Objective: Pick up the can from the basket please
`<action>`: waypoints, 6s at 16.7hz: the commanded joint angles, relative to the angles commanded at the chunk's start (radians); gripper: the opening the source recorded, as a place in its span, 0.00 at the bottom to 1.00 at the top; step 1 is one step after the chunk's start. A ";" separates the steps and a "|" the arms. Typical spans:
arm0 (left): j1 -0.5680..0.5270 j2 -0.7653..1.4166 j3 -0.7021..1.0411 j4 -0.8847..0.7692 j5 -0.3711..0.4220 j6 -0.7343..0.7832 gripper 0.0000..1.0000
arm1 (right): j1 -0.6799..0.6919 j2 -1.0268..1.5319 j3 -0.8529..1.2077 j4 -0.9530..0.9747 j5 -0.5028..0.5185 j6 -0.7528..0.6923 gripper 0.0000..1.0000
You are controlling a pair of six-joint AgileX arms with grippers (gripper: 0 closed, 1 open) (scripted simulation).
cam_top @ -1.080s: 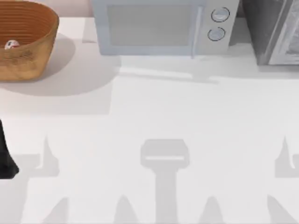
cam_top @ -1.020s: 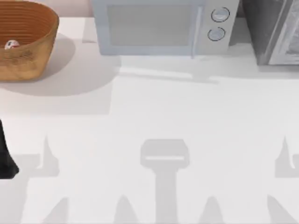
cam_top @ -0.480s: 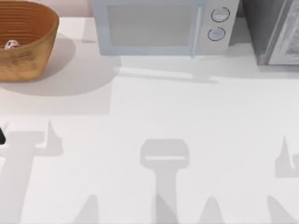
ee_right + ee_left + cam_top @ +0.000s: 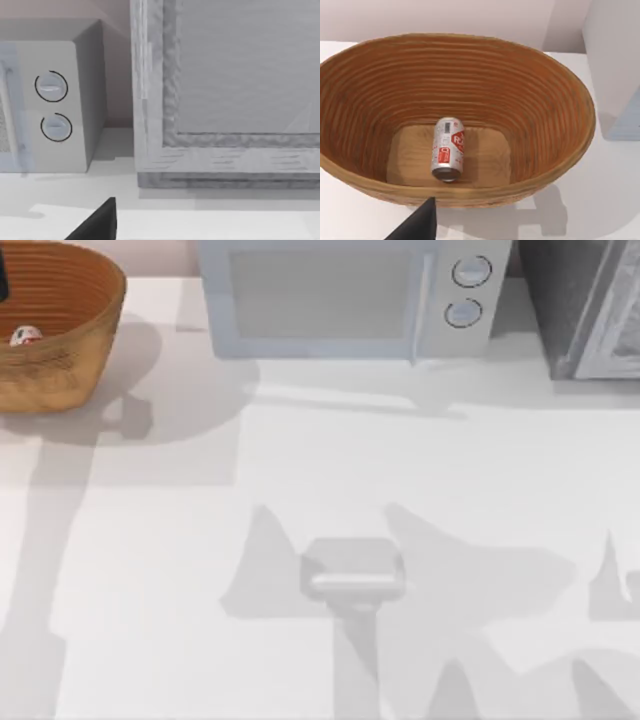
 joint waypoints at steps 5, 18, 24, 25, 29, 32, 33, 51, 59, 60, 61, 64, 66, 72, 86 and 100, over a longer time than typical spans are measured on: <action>0.019 0.565 0.532 -0.291 0.020 0.017 1.00 | 0.000 0.000 0.000 0.000 0.000 0.000 1.00; 0.075 1.406 1.491 -0.856 0.034 0.130 1.00 | 0.000 0.000 0.000 0.000 0.000 0.000 1.00; 0.086 1.484 1.614 -0.925 0.032 0.155 1.00 | 0.000 0.000 0.000 0.000 0.000 0.000 1.00; 0.086 1.484 1.614 -0.925 0.032 0.155 1.00 | 0.000 0.000 0.000 0.000 0.000 0.000 1.00; 0.081 1.482 1.609 -0.920 0.032 0.153 1.00 | 0.000 0.000 0.000 0.000 0.000 0.000 1.00; 0.081 1.478 1.536 -0.850 0.031 0.150 1.00 | 0.000 0.000 0.000 0.000 0.000 0.000 1.00; 0.080 1.476 1.495 -0.813 0.031 0.149 1.00 | 0.000 0.000 0.000 0.000 0.000 0.000 1.00; 0.078 1.476 1.362 -0.680 0.030 0.147 0.25 | 0.000 0.000 0.000 0.000 0.000 0.000 1.00; 0.078 1.476 1.362 -0.680 0.030 0.147 0.00 | 0.000 0.000 0.000 0.000 0.000 0.000 1.00; 0.078 1.476 1.362 -0.680 0.030 0.147 0.00 | 0.000 0.000 0.000 0.000 0.000 0.000 1.00; 0.078 1.476 1.362 -0.680 0.030 0.147 0.00 | 0.000 0.000 0.000 0.000 0.000 0.000 1.00; 0.080 1.439 1.362 -0.683 0.027 0.145 0.00 | 0.000 0.000 0.000 0.000 0.000 0.000 1.00; 0.067 1.410 1.334 -0.668 0.018 0.140 0.00 | 0.000 0.000 0.000 0.000 0.000 0.000 1.00; -0.023 1.069 1.015 -0.497 -0.052 0.104 0.00 | 0.000 0.000 0.000 0.000 0.000 0.000 1.00; -0.034 -0.617 -0.533 0.172 -0.084 0.052 0.00 | 0.000 0.000 0.000 0.000 0.000 0.000 1.00; -0.022 -1.242 -1.198 0.536 -0.056 0.023 0.00 | 0.000 0.000 0.000 0.000 0.000 0.000 1.00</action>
